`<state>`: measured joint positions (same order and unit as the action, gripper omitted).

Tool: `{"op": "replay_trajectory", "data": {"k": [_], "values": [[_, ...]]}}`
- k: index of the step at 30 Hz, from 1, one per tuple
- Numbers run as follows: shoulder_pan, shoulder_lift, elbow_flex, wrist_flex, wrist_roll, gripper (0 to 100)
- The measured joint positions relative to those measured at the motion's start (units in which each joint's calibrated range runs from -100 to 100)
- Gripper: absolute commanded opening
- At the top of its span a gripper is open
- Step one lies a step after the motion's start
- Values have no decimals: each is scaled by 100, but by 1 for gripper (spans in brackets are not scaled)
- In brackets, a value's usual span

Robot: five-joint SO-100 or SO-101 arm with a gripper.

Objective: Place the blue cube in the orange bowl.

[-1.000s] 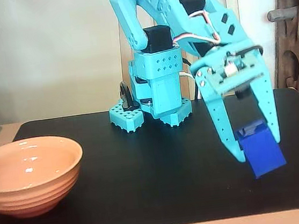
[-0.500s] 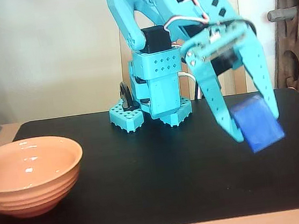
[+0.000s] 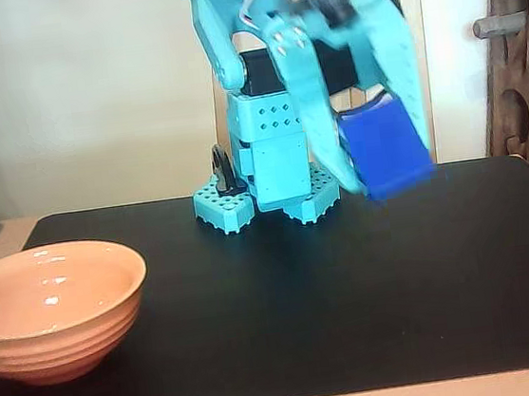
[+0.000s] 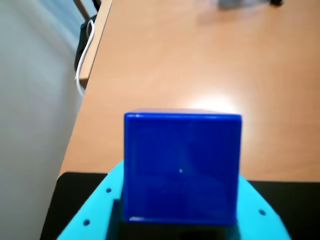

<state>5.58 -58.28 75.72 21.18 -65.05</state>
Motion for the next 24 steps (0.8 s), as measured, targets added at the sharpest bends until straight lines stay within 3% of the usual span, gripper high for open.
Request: {"op": "replay_trajectory", "data": {"k": [10, 24], "values": [[1003, -782, 0, 62, 455, 15], [2307, -1342, 0, 502, 622, 15]]}}
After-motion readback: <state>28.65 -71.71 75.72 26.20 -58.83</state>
